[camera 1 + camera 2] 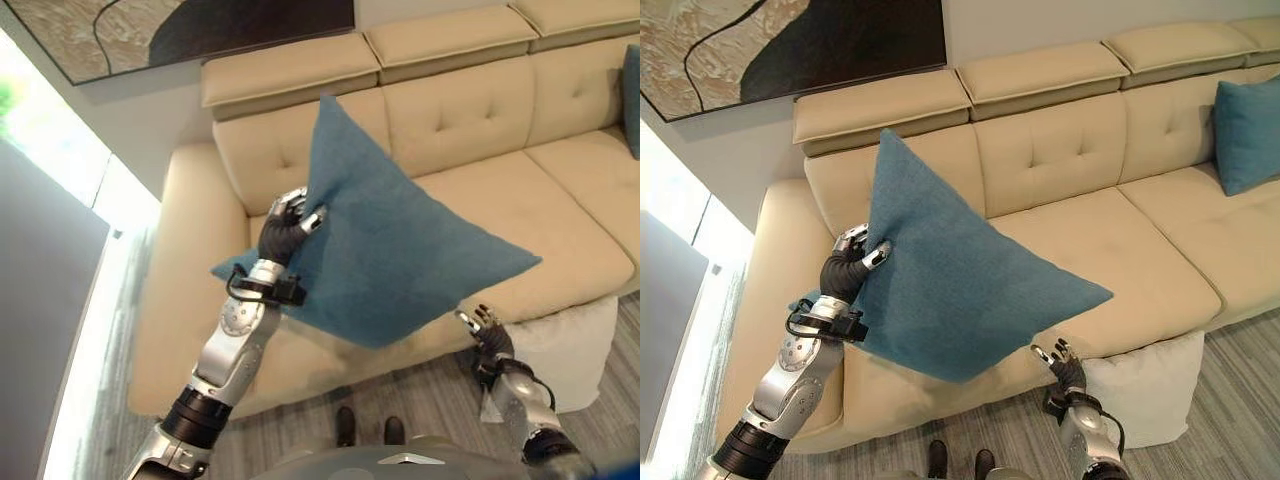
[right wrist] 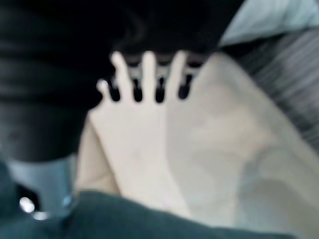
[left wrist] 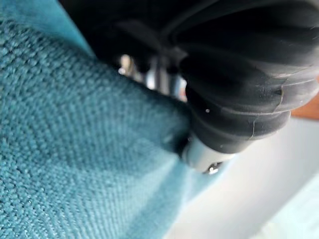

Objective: Pick up all the scattered cushions and arrange them neatly on the sofa.

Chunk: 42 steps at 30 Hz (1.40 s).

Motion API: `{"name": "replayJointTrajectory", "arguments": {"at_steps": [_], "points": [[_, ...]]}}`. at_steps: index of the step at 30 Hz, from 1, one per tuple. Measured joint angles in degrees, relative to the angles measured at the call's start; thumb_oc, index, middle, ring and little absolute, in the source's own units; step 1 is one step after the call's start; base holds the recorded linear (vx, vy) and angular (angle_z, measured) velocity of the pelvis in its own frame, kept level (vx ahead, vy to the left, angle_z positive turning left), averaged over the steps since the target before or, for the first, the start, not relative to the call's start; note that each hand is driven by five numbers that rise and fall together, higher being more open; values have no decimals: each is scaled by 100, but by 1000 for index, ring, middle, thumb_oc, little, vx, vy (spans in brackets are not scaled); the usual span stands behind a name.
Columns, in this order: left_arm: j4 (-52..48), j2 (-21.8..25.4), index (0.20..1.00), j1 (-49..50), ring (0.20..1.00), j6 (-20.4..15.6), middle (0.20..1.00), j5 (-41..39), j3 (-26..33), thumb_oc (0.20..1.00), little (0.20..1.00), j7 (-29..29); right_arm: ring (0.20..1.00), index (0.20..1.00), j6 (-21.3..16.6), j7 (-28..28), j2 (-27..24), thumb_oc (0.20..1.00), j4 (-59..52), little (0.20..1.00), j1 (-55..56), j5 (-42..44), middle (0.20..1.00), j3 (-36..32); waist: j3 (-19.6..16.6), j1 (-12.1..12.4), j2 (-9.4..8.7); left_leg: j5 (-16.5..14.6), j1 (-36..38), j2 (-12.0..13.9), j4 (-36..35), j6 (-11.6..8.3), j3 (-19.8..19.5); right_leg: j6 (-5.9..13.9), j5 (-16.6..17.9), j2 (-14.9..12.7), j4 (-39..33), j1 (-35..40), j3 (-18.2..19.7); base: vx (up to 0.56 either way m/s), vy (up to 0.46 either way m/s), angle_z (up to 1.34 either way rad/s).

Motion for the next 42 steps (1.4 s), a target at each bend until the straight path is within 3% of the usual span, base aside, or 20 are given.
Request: {"name": "replayJointTrajectory", "arguments": {"at_steps": [10, 22, 23, 24, 33, 42], "points": [[-707, 16, 200, -270, 200, -358, 200, -428, 102, 200, 200, -108, 1000, 1000, -65, 39, -504, 1000, -1688, 1000, -319, 276, 1000, 657, -3, 210, 37, -26, -18, -17, -1, -46, -144, -13, -17, -6, 1, 29, -149, -7, -5, 8], [-701, -205, 200, -481, 200, -679, 200, -648, 534, 200, 200, 130, 1000, 1000, 22, 476, -459, 1000, -2727, 1000, -426, 634, 1000, 1381, -5, 325, 30, 0, -19, -46, -2, -8, -157, 10, -36, -32, 1, 41, -175, -1, 1, 1], [-690, -212, 200, -481, 200, -694, 200, -648, 556, 200, 200, 139, 476, 476, 24, 485, -457, 476, -2800, 476, -428, 686, 476, 1381, -5, 328, 30, -1, -19, -48, -2, -10, -157, 10, -36, -35, 2, 41, -175, 0, 0, 0], [-618, -229, 200, -481, 200, -774, 200, -649, 578, 200, 200, 140, 200, 200, 26, 494, -460, 200, -2932, 200, -428, 764, 200, 1393, -5, 330, 31, -12, -19, -50, -3, -26, -155, 10, -36, -36, 1, 41, -174, 0, 0, 0], [115, -253, 200, -483, 200, -910, 200, -688, 749, 200, 200, 332, 200, 200, 25, 625, -531, 200, -3196, 200, -399, 835, 200, 1307, -8, 280, 26, 1, -10, -49, -2, -6, -137, 11, -36, -36, 1, 37, -135, -2, 0, -1], [689, -438, 200, 130, 200, -622, 200, -619, 671, 200, 200, 355, 200, 200, 13, 596, -673, 200, -3202, 200, 210, 192, 200, 651, -26, 142, 4, 0, -2, -39, -2, -6, -75, 16, -39, -31, 1, 27, -70, -13, -9, -3]]}}
